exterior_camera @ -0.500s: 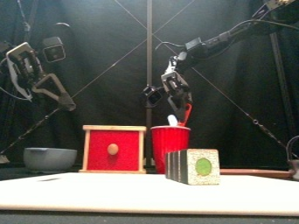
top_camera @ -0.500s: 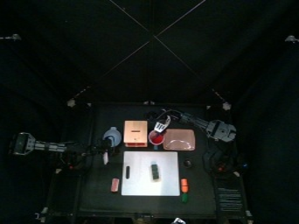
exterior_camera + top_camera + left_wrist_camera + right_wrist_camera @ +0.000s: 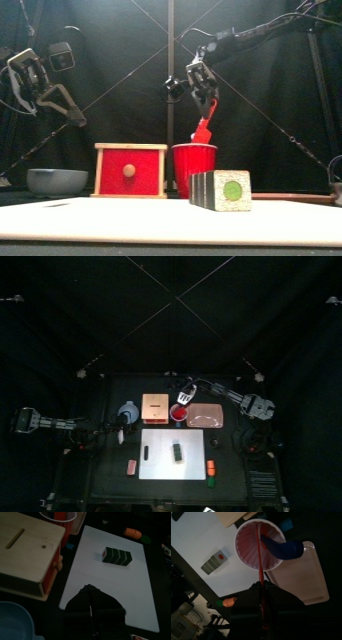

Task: Place sushi on board then cut the sushi with the knife then place the pieces on the plate
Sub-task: Grasp knife edge with left hand

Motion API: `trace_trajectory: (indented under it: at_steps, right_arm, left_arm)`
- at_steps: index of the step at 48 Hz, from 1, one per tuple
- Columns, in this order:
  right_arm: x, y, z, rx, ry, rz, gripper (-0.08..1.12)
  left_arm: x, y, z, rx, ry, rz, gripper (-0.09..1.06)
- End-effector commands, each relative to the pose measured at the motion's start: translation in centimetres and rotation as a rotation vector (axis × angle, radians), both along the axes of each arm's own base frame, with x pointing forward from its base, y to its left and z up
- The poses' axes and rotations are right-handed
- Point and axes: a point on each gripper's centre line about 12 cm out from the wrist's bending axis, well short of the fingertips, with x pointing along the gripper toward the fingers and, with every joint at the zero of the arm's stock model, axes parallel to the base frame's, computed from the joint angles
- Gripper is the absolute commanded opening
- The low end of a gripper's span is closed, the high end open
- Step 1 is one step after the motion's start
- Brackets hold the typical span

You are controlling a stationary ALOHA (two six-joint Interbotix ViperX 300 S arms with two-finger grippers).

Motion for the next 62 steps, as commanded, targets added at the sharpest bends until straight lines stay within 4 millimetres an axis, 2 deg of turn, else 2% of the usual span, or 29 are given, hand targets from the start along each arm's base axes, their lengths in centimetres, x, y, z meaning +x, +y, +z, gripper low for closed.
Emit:
trace_trajectory:
  at_steps: [1,11,22,27,33,40,51,62]
  right_arm:
    - [-1.2,0.7,4.5,-0.057,-0.097,0.004,0.41]
    - [-2.9,1.5,8.2,-0.149,-0.16,0.001,0.41]
    - [-4.3,4.8,12.1,-0.294,-0.306,0.042,0.41]
    - [-5.0,6.2,12.7,-0.332,-0.373,0.057,0.41]
    - [-6.0,8.0,12.3,-0.362,-0.456,0.067,0.41]
    - [-8.1,10.0,10.9,-0.41,-0.577,0.069,0.42]
    - [-12.2,12.9,7.9,-0.463,-0.781,0.048,0.42]
    - [-14.1,16.4,4.7,-0.491,-0.972,0.12,0.42]
  left_arm:
    - [0.4,0.1,0.6,-0.007,-0.019,0.008,-0.03]
    - [0.6,0.1,0.9,-0.021,-0.031,0.019,-0.03]
    - [1.0,0.2,1.7,-0.019,-0.055,0.02,-0.03]
    - [1.1,0.2,2.5,-0.015,-0.084,0.018,-0.03]
    - [1.1,0.1,3.9,-0.012,-0.143,0.015,-0.03]
    - [1.0,0.1,5.6,0.0,-0.223,0.018,-0.03]
    - [1.6,-0.6,7.2,-0.001,-0.279,-0.012,-0.03]
    - [2.7,-1.4,9.1,0.027,-0.367,-0.045,-0.02]
